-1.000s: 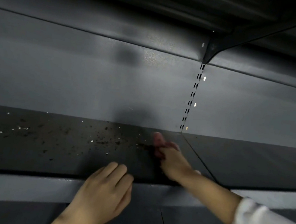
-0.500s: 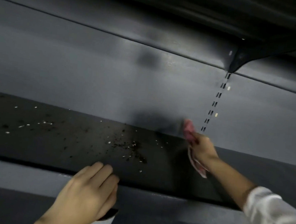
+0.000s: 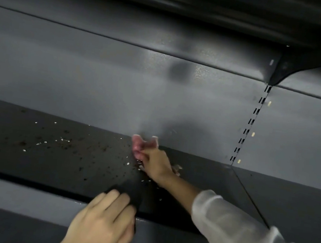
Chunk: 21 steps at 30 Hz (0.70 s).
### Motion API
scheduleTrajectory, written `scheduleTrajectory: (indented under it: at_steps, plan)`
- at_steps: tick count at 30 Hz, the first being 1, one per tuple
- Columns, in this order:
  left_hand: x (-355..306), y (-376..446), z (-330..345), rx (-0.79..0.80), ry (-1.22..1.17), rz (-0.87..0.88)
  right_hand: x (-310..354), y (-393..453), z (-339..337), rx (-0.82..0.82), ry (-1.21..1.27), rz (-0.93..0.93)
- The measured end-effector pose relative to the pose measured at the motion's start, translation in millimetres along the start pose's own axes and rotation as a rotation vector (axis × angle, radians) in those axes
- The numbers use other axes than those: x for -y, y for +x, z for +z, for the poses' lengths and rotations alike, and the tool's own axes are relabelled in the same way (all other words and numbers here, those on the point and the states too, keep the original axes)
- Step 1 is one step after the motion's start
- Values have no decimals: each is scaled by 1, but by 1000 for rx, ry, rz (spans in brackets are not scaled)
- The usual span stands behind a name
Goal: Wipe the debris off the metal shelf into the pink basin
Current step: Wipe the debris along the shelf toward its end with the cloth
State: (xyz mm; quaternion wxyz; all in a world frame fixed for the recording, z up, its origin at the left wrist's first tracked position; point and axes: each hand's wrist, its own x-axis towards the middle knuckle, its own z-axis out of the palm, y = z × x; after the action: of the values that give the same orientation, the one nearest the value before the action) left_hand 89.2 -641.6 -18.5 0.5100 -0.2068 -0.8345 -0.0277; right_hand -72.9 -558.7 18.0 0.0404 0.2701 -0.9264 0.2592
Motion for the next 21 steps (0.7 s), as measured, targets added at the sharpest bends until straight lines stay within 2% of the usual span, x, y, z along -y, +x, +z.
scheduleTrajectory:
  at_steps: [4,6,9,12,15,21]
  plan:
    - [5,-3,-3,42,19,-9,-2,-5,-20,-77,165,-71]
    - [7,-4,-6,46,17,-16,-26,-5,-47,-168,212,11]
    - [12,-7,-7,50,9,-69,-81,-1,-83,-205,13,142]
    - [12,-8,-4,33,39,-71,-103,2,-74,-120,-85,170]
    - [12,-7,-2,20,51,-58,-82,2,-49,-99,-43,50]
    - [8,-9,-2,103,99,-76,-4,-16,-9,39,64,-301]
